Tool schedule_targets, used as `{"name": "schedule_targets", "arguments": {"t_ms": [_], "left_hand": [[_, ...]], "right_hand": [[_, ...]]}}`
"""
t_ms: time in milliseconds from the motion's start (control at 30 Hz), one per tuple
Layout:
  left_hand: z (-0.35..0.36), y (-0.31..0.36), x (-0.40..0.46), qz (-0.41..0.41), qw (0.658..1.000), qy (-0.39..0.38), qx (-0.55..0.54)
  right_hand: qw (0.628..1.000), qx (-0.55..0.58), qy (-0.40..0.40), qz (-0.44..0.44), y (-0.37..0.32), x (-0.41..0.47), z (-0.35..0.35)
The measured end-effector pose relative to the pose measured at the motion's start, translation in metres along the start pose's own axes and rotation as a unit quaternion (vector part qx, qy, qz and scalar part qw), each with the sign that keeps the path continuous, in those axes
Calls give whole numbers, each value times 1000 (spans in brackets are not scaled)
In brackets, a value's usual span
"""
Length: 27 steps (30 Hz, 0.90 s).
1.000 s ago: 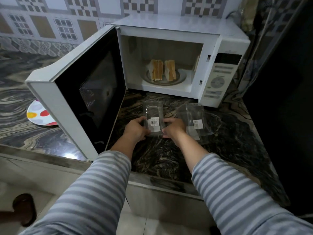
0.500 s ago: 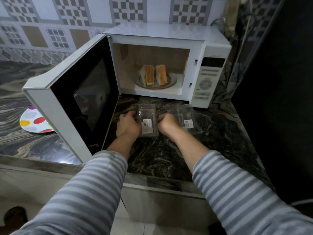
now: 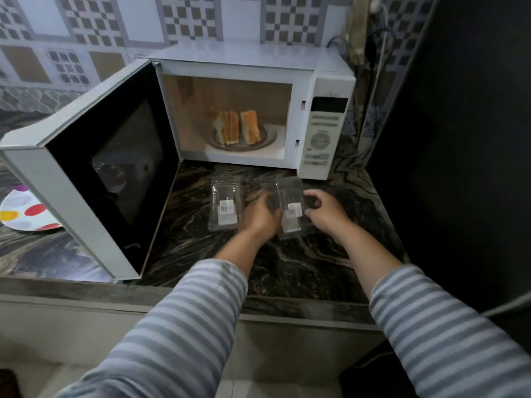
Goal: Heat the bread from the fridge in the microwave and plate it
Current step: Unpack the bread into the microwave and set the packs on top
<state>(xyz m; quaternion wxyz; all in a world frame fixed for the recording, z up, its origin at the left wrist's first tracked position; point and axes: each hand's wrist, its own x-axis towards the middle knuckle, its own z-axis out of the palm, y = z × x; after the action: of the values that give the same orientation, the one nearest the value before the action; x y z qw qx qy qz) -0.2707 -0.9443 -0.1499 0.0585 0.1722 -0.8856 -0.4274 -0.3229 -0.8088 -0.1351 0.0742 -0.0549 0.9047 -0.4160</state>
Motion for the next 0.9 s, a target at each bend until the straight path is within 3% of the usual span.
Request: {"name": "schedule_targets", "arguments": {"t_ms": [133, 500, 700, 800, 900], "left_hand": [[16, -3, -4, -25, 999, -17, 29], [31, -13, -6, -126, 979, -12, -158], [32, -13, -7, -102, 990, 20, -99], [24, -12, -11, -74, 997, 13, 33], [11, -12, -16, -49, 988, 75, 129]], "right_hand": [[995, 81, -22, 58, 21, -1, 10], [984, 139, -44, 101, 39, 8, 19], [987, 113, -38, 106, 37, 13, 20], [993, 80, -34, 83, 36, 12, 21], [999, 1, -31, 40, 36, 10, 18]]}}
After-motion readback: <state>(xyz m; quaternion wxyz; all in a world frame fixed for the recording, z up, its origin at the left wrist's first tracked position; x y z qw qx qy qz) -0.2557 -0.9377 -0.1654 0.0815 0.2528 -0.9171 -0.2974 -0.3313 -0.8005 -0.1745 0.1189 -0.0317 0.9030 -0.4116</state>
